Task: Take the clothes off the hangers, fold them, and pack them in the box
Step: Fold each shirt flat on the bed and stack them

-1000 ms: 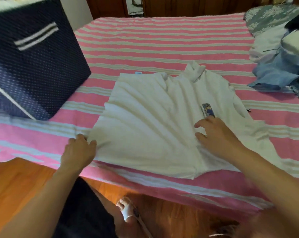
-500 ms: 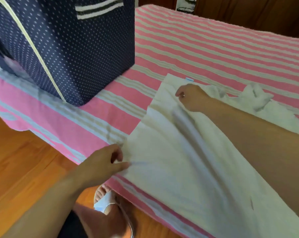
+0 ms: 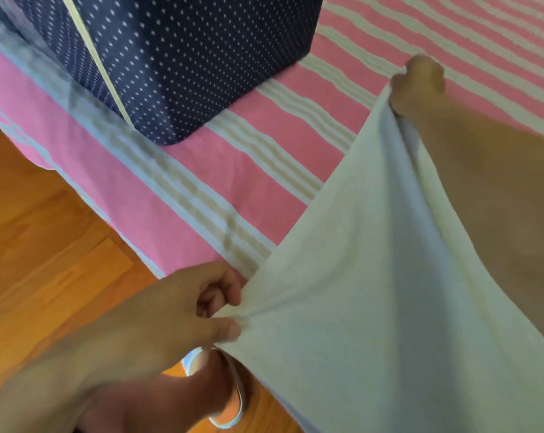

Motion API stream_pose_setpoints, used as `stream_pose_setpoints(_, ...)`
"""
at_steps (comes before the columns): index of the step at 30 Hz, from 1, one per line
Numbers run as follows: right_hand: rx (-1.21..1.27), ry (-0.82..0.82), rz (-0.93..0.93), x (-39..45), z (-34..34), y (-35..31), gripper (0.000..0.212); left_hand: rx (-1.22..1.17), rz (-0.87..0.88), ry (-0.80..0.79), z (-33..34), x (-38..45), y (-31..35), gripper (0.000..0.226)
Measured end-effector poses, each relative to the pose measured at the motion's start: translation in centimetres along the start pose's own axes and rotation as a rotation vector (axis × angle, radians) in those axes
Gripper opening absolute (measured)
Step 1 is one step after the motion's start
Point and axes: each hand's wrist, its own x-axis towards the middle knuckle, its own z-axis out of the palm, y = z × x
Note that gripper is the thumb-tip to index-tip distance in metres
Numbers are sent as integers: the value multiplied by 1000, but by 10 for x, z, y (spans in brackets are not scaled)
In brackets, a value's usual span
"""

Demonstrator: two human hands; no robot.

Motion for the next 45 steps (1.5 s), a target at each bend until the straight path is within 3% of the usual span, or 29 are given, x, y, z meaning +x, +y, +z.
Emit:
stream_pose_setpoints(2, 36, 23, -12, 3, 2, -3, 34, -18, -7, 39, -11, -5, -9, 33)
stream_pose_setpoints(5, 120, -126, -29, 3, 17, 1, 39, 46, -50, 119, -12, -5, -18, 33)
stream_pose_setpoints(8, 234, -269, -49, -5, 15, 10, 76, 150, -83, 154, -7, 0, -17, 34)
stream_pose_setpoints(10, 305, -318, -105, -20, 0, 15, 85, 267, -116, 190, -5, 2, -13, 35)
stream_pose_setpoints(14, 322, -354, -253, -92, -41, 33, 71, 455, -13, 438, 15, 3, 7, 30)
stream_pose_setpoints(17, 152, -304, -305, -150, -82, 89, 54, 571, 141, 597, 42, 14, 32, 34)
stream_pose_setpoints(20, -60, -269, -180, -196, -138, 170, 44, 569, 371, 475, 85, 28, 56, 34)
stream_pose_setpoints(23, -146, -173, 81, -226, -196, 258, 39, 609, 536, 250, 133, 36, 90, 45)
stream_pose_setpoints(25, -184, -112, 262, -239, -230, 312, 38, 678, 598, 113, 162, 49, 120, 59)
stream_pose_setpoints(28, -196, -69, 439, -247, -264, 370, 40, 771, 625, 39, 194, 101, 172, 68)
stream_pose_setpoints(32, -167, -62, 489, -228, -263, 405, 38, 913, 626, 47, 216, 211, 234, 58)
stream_pose_setpoints(36, -92, -85, 482, -169, -232, 421, 41, 1030, 740, 221, 225, 292, 281, 65)
stream_pose_setpoints(38, -19, -67, 477, -131, -215, 424, 47, 1039, 814, 255, 231, 322, 300, 77)
stream_pose_setpoints(41, 92, -39, 472, -80, -187, 423, 56, 967, 819, 218, 249, 356, 324, 62)
stream_pose_setpoints(44, 26, -9, 412, -49, -166, 426, 37, 837, 843, 191, 280, 372, 331, 58)
stream_pose_setpoints(45, -29, 69, 438, -47, -164, 431, 31, 786, 830, 195, 288, 377, 329, 59)
